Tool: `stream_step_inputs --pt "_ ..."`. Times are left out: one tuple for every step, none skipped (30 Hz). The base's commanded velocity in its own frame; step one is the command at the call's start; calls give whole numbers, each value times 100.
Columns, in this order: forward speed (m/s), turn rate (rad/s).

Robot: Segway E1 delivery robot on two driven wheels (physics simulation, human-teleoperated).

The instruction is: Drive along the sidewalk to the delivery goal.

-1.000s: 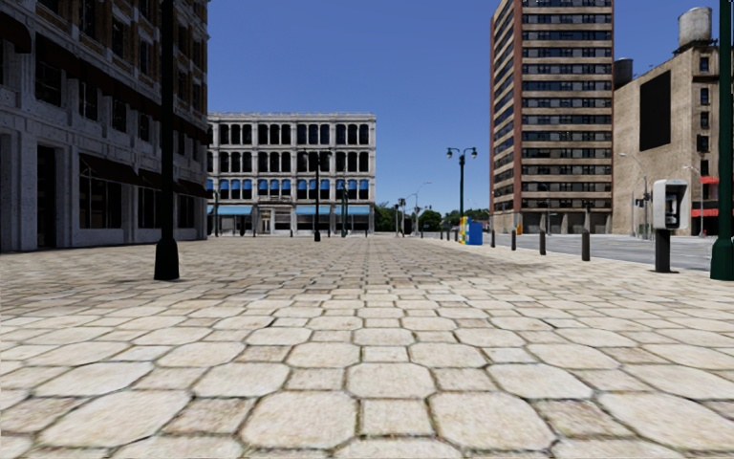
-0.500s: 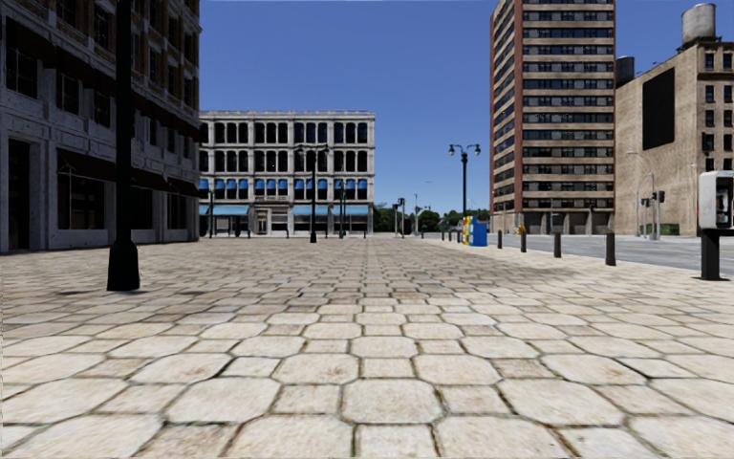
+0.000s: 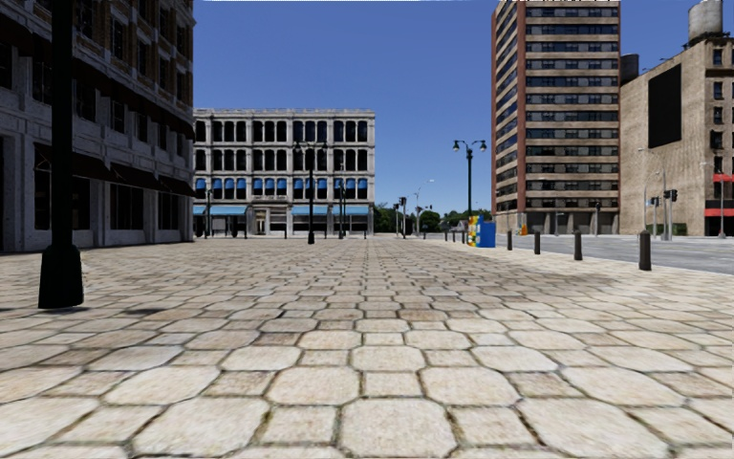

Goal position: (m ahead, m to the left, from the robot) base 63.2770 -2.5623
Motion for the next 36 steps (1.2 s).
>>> stream_step_inputs --pt "200 0" --pt "200 0" --pt "200 0" --pt "200 0" --pt "200 0" --pt "200 0" --pt "200 0" --pt "200 0" --pt "200 0" --pt "200 0" --pt "200 0" --pt "200 0" --pt "200 0" --pt "200 0" --pt "200 0" --pt "200 0" --pt "200 0" --pt "200 0" --pt "200 0" --pt "200 0" --pt "200 0" --pt "200 0" --pt "200 0" --pt "200 0" --pt "200 0" --pt "200 0" --pt "200 0" --pt "200 0" --pt "200 0" --pt "200 0" --pt "200 0" --pt "200 0" --pt "200 0" --pt "200 0" --pt "200 0" --pt "200 0"
